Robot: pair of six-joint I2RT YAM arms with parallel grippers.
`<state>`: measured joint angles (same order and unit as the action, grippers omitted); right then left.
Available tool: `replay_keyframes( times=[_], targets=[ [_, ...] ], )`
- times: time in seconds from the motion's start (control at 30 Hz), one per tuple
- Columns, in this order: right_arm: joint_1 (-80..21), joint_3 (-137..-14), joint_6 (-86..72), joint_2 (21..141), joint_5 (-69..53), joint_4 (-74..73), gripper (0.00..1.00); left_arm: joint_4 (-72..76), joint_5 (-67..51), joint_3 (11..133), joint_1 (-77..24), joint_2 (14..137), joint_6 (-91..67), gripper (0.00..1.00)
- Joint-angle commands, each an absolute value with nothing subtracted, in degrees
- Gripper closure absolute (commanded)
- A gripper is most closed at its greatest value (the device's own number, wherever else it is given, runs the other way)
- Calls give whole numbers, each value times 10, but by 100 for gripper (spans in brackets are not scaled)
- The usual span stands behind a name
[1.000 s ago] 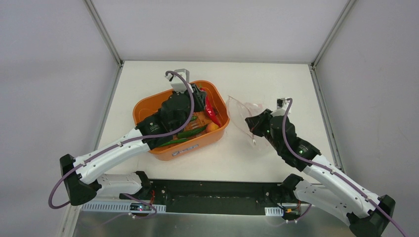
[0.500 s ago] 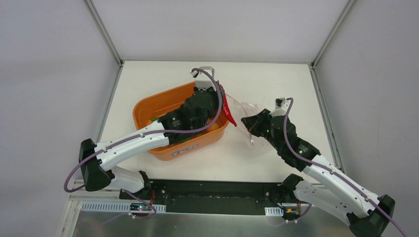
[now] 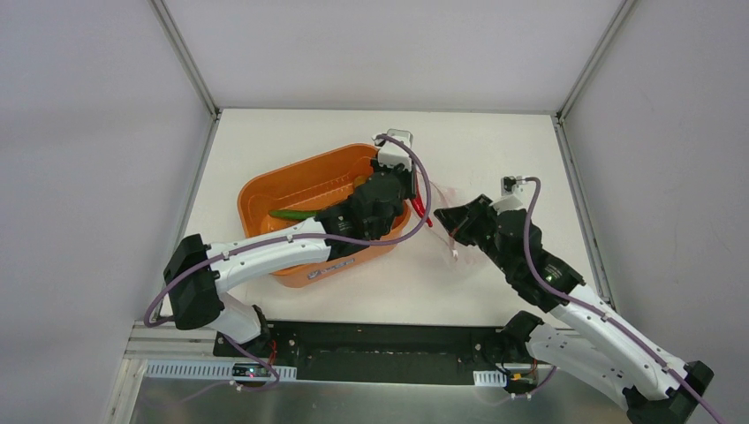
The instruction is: Place the food in the zip-top bag and seal the zipper
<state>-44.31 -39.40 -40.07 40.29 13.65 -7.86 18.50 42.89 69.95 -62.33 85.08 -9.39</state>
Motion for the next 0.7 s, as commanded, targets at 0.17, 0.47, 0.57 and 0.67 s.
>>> replay_keyframes(
  times=[0.17,0.47,0.57,0.67],
  targets=[
    [-440,-446,-405,372,161,-106,100,307,409,686,-651,858,27,80],
    [-441,-453,-429,373,202,-121,100,262,328,693,-661,860,37,77],
    [-441,-446,-445,372,188,-109,100,233,311,697,-661,859,41,75],
    [-441,-446,-454,380,190,-105,100,222,308,689,-661,853,43,73]
  ],
)
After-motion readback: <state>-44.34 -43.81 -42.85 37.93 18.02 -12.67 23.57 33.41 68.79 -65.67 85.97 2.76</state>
